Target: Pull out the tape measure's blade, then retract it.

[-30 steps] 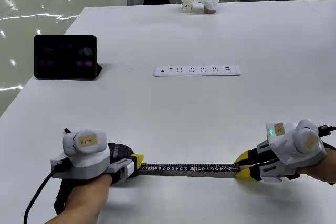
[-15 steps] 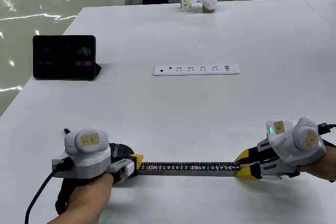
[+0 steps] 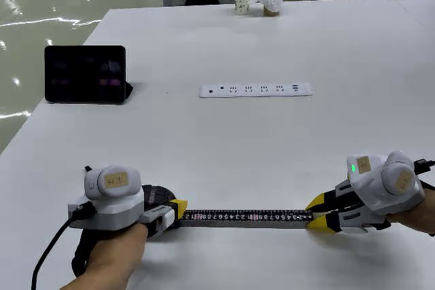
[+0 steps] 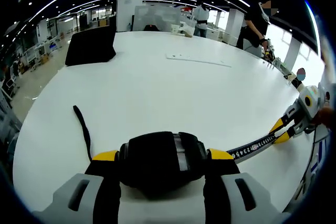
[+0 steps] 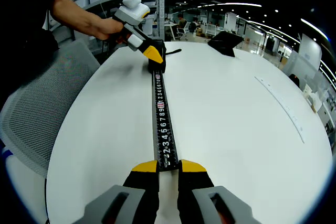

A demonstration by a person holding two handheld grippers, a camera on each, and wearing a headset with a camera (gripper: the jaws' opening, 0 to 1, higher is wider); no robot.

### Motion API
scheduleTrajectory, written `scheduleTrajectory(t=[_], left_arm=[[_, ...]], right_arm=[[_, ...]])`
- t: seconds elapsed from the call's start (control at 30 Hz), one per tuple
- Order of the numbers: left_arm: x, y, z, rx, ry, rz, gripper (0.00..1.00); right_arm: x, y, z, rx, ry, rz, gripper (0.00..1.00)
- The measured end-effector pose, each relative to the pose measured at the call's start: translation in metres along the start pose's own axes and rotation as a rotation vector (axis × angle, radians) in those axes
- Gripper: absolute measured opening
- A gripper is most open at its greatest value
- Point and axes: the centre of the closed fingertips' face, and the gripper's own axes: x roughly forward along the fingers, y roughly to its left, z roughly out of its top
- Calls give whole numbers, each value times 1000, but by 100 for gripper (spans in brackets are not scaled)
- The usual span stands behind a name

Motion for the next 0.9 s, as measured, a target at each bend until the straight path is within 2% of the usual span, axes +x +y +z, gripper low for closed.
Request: scheduleTrajectory(t=[0.9], left_arm=[[-1, 0, -1, -10, 4, -16, 58]], right_arm=[[4, -1, 3, -5, 5, 6, 9]])
